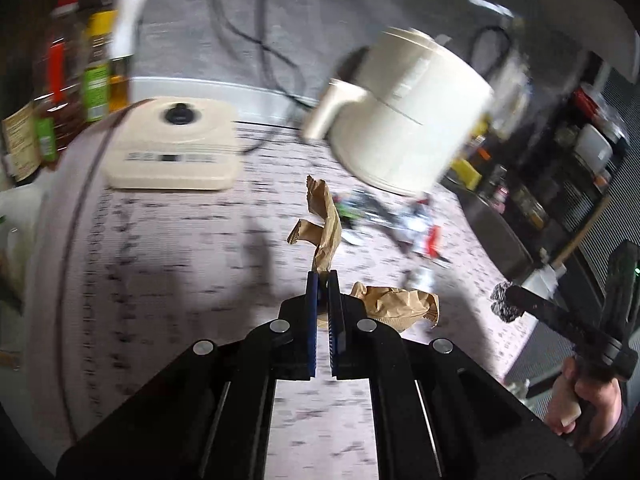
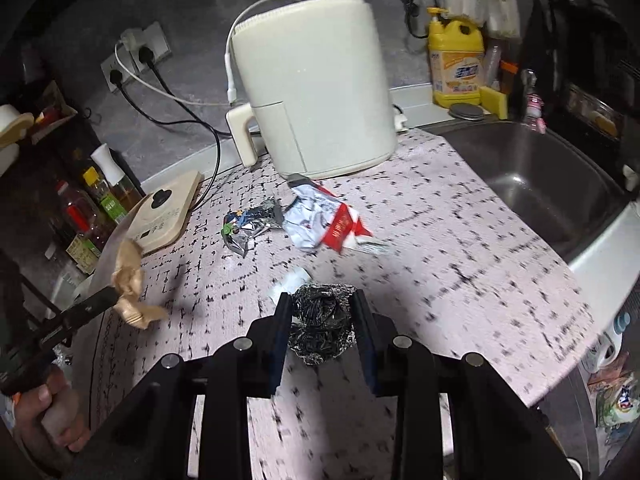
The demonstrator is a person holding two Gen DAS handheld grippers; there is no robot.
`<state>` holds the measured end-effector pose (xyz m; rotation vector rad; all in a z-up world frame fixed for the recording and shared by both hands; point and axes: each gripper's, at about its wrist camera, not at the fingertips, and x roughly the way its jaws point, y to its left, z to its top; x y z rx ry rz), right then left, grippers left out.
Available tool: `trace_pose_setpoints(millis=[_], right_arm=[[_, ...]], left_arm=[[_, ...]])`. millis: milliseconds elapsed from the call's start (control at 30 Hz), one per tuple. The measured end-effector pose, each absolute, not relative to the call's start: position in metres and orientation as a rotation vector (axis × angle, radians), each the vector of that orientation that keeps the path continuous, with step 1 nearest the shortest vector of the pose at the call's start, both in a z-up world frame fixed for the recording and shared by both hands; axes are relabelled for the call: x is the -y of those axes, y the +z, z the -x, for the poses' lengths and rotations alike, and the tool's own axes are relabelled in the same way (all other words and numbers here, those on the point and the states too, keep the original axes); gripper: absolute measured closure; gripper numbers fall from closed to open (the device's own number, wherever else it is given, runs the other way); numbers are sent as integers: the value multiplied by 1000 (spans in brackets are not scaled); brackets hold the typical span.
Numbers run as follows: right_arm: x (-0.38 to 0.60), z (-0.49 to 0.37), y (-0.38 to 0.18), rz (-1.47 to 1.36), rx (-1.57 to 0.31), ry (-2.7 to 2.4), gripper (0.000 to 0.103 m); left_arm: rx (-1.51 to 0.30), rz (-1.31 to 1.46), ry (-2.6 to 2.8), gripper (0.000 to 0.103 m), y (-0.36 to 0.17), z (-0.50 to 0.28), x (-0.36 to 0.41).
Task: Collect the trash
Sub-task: 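Carry the paper bag and foil ball in both tools over the bin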
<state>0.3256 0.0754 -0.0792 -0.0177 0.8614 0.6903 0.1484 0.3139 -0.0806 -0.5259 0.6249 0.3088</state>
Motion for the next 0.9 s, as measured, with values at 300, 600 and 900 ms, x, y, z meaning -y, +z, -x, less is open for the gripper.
trace_pose_setpoints(millis=[300,600,900], right_arm=[[51,-290,-63,-85,-862,617,73],[171,-261,-64,-145,-868,449,72],[266,-229,-76,-197,-887,297,72]], left_arm=[[-664,468,90,98,-79,-199,-198],[-736,411,-94,98,-85,-217,-85],[-803,357,-234,98,-95,-222,6]])
